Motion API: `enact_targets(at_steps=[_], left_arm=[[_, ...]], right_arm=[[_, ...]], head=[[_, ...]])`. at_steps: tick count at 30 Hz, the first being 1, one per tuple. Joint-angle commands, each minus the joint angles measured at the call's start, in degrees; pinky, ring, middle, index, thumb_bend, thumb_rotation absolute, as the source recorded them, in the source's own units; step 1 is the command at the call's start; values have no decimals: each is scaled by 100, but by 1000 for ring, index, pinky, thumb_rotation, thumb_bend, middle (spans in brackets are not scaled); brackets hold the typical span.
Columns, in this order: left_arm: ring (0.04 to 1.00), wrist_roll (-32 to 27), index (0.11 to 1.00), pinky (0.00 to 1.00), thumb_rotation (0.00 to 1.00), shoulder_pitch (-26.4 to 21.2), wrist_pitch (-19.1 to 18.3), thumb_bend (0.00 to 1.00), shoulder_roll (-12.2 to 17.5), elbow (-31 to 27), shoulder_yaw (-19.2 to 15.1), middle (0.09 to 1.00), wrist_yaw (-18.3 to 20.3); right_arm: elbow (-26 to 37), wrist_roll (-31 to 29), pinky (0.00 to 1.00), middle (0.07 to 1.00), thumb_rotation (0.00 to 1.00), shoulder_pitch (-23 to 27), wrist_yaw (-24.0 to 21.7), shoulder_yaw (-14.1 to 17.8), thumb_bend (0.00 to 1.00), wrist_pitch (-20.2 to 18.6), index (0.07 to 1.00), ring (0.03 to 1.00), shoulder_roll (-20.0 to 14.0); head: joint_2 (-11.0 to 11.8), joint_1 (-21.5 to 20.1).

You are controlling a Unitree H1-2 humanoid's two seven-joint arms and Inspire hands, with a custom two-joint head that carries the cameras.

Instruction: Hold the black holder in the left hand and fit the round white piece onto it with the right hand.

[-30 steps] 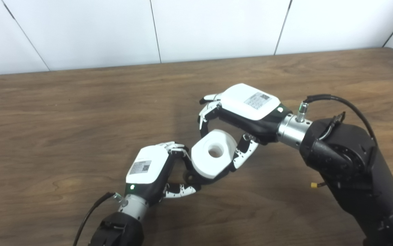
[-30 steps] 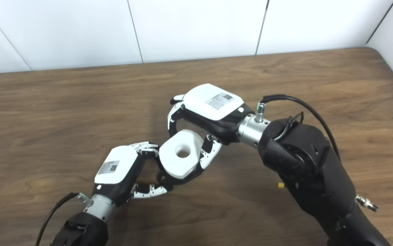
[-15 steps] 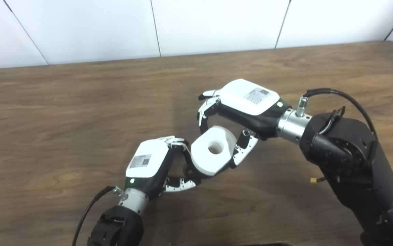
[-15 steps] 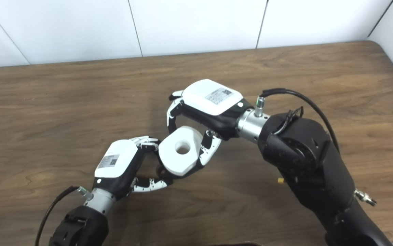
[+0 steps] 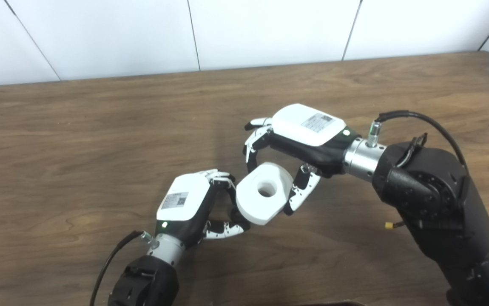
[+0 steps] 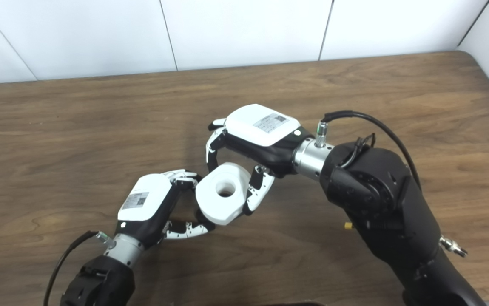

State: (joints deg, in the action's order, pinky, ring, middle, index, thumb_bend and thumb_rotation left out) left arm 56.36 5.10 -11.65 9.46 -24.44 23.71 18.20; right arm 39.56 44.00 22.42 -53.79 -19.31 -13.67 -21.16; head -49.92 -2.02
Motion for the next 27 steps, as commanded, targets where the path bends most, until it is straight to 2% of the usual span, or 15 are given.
enact_targets(at_steps=[1,10,27], left_arm=[[849,8,487,834,46,178,-189,520,32,114,39,783,349],[845,20,487,824,46,172,-196,520,31,91,45,781,373],[852,27,487,832,47,160,-224,520,22,120,46,786,363]], right_arm=[[179,53,863,756,133,171,136,62,524,155,483,905,-46],[132,200,882,752,133,70,207,62,524,418,483,901,-40],[91,113,868,748,133,-73,274,38,524,474,483,885,10]], head=[[-25,3],[-28,-8],[-30,6]])
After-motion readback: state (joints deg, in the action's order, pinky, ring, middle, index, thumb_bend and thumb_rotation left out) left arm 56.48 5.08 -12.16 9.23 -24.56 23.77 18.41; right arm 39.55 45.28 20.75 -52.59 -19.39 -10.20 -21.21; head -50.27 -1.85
